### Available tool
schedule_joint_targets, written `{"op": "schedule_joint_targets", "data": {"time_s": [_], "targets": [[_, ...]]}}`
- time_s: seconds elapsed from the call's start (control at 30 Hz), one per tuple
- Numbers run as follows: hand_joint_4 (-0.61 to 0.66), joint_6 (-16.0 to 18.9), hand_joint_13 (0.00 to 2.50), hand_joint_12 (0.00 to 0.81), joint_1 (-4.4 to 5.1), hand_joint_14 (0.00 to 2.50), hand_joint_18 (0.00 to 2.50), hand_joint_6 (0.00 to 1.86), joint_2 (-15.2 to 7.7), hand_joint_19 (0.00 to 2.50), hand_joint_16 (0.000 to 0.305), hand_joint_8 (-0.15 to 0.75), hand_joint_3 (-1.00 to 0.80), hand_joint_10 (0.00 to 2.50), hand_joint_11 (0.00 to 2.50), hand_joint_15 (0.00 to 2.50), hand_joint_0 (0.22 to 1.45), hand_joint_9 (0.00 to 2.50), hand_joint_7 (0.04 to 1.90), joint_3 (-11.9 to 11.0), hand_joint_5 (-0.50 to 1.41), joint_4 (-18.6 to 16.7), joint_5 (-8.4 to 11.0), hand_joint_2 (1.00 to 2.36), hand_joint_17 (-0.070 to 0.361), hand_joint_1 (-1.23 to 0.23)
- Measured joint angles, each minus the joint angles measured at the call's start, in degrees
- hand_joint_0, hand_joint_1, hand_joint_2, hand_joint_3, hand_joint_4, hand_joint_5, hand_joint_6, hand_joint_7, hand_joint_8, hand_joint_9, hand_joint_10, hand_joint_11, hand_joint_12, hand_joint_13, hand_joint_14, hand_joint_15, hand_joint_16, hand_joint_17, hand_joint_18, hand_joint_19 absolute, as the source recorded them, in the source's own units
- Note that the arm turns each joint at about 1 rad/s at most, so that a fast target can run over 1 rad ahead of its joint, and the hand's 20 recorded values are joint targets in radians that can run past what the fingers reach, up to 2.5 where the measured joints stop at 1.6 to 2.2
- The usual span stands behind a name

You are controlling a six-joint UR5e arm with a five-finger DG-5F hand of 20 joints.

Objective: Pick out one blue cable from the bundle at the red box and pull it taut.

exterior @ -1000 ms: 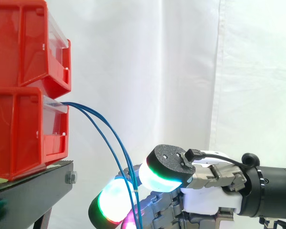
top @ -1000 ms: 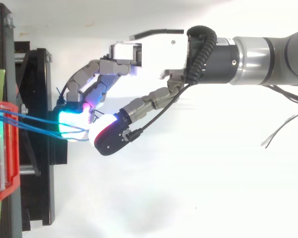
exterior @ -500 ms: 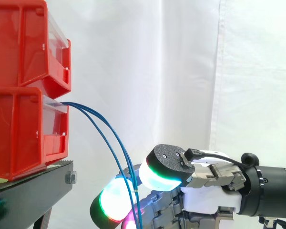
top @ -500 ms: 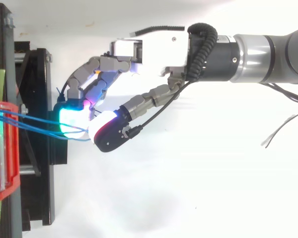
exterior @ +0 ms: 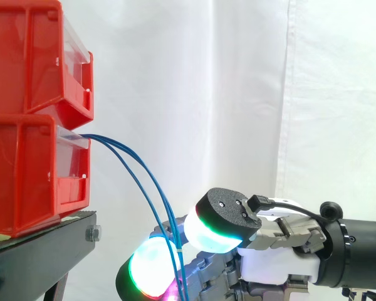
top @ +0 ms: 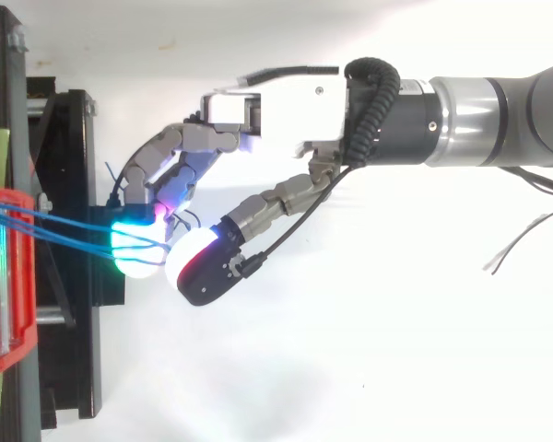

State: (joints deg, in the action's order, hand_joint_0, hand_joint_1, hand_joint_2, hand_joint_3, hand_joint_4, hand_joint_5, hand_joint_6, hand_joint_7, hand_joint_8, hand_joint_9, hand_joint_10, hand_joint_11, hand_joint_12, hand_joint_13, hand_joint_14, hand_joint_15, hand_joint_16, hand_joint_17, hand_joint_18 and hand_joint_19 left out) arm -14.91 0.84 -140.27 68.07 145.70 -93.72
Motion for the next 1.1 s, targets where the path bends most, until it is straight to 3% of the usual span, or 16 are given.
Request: {"op": "schedule_joint_targets", "data": {"time_s": [0.27,0.8,0.93,1.1], "targets": [[0.09,0.1,0.74,0.361,0.27,0.02,0.66,0.94,0.0,0.70,0.053,0.269,-0.21,0.02,0.56,0.39,0.57,0.85,0.74,0.0,-0.19,-0.1,-0.06,1.02,0.119,-0.62],[0.09,0.3,0.75,0.361,0.07,0.02,0.67,0.95,0.1,0.70,0.052,0.274,-0.22,0.02,0.58,0.39,0.59,0.88,0.77,-0.8,-0.18,0.1,-0.03,1.02,0.118,-0.61],[0.10,0.7,0.75,0.359,0.02,0.02,0.67,0.95,0.7,0.71,0.052,0.273,-0.24,0.02,0.59,0.39,0.59,0.88,0.75,-2.1,-0.18,2.2,0.04,1.02,0.117,-0.61],[0.10,2.1,0.75,0.359,0.24,0.02,0.67,0.95,2.1,0.71,0.052,0.274,-0.24,0.02,0.58,0.39,0.59,0.88,0.76,-2.8,-0.18,7.6,0.21,1.02,0.118,-0.61]]}}
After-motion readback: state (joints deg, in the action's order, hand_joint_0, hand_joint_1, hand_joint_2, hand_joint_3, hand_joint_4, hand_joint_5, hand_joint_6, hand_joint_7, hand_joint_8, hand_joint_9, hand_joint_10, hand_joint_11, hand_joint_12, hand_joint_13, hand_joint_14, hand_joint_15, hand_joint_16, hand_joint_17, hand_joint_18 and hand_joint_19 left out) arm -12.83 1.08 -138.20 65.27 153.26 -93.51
